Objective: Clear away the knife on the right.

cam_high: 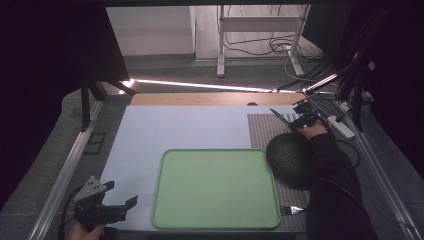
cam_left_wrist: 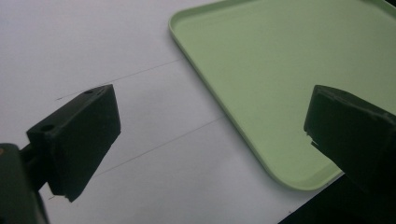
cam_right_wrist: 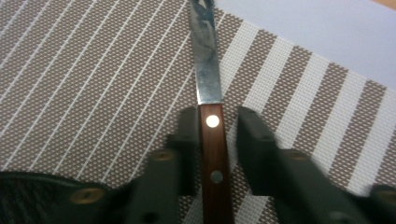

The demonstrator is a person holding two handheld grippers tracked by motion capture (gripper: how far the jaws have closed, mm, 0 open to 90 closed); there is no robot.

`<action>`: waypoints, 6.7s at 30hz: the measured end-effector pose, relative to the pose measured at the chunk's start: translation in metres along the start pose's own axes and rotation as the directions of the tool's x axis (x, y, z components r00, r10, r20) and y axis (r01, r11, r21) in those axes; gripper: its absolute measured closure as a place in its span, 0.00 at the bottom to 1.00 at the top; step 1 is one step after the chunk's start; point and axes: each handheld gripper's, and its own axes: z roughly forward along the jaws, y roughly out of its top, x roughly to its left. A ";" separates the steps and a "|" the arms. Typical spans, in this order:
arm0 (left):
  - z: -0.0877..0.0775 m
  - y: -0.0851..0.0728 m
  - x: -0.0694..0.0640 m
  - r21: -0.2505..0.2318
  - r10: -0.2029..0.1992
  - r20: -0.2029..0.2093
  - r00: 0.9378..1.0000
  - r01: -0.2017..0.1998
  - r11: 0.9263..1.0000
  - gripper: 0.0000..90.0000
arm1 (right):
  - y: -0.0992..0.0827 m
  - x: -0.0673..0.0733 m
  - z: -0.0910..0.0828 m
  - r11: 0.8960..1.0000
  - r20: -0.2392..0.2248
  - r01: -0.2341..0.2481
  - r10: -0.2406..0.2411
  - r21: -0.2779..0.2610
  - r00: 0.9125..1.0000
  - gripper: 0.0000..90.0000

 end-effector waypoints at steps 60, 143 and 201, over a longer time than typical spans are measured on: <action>-0.001 0.000 0.001 -0.007 -0.005 0.004 1.000 0.005 1.000 0.04 | -0.025 0.044 -0.064 0.996 -0.040 0.036 -0.039 -0.077 0.998 0.86; 0.000 0.000 0.001 -0.008 -0.001 0.010 1.000 0.001 1.000 0.04 | -0.071 0.271 -0.057 0.913 -0.308 0.405 -0.399 -0.046 0.864 1.00; -0.001 0.000 0.002 -0.011 -0.008 0.012 1.000 0.008 1.000 0.04 | -0.102 0.207 -0.112 0.970 -0.232 0.180 -0.215 -0.164 0.948 0.25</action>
